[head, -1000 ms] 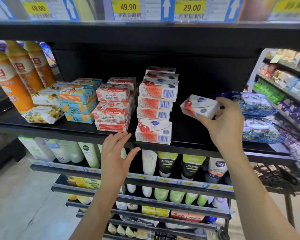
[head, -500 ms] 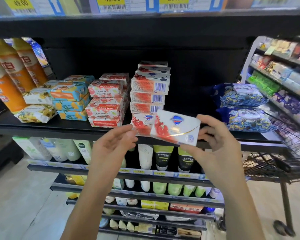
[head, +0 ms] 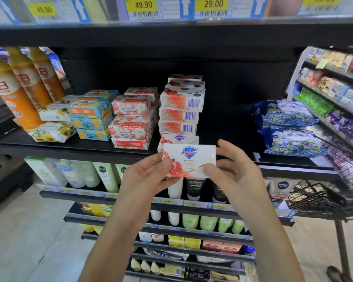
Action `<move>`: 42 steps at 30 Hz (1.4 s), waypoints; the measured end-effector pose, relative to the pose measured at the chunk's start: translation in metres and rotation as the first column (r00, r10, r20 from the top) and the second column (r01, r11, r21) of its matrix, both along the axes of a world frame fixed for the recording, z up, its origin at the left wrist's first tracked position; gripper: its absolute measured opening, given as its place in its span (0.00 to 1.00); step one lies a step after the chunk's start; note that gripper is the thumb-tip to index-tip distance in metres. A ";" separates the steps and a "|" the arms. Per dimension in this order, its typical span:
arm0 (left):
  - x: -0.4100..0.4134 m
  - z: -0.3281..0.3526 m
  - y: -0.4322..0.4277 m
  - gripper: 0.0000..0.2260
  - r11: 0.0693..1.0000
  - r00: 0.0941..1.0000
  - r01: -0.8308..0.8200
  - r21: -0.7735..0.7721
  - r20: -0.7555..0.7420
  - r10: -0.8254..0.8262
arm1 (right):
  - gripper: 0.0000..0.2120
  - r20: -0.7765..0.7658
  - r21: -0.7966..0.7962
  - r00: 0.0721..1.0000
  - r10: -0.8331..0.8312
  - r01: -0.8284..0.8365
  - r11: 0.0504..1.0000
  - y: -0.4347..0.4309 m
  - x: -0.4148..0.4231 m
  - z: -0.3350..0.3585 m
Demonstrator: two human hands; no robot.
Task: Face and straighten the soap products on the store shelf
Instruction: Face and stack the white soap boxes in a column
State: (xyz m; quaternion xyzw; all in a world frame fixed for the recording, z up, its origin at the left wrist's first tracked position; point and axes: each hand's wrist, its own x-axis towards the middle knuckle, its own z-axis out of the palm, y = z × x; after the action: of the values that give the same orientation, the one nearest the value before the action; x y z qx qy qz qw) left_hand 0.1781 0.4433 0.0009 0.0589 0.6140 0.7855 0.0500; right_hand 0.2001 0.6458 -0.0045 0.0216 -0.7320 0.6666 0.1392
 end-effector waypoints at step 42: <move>-0.015 0.028 -0.007 0.24 0.998 0.999 -0.010 0.060 0.032 0.008 | 0.25 0.125 -0.238 0.978 0.165 -0.132 0.962 -0.009 -0.023 0.035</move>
State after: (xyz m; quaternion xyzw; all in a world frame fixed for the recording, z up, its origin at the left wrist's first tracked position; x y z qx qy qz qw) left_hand 0.1631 0.4367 0.0288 0.0452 0.5892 0.8049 0.0546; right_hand 0.1775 0.6373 0.0307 0.0121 -0.6550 0.7546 0.0373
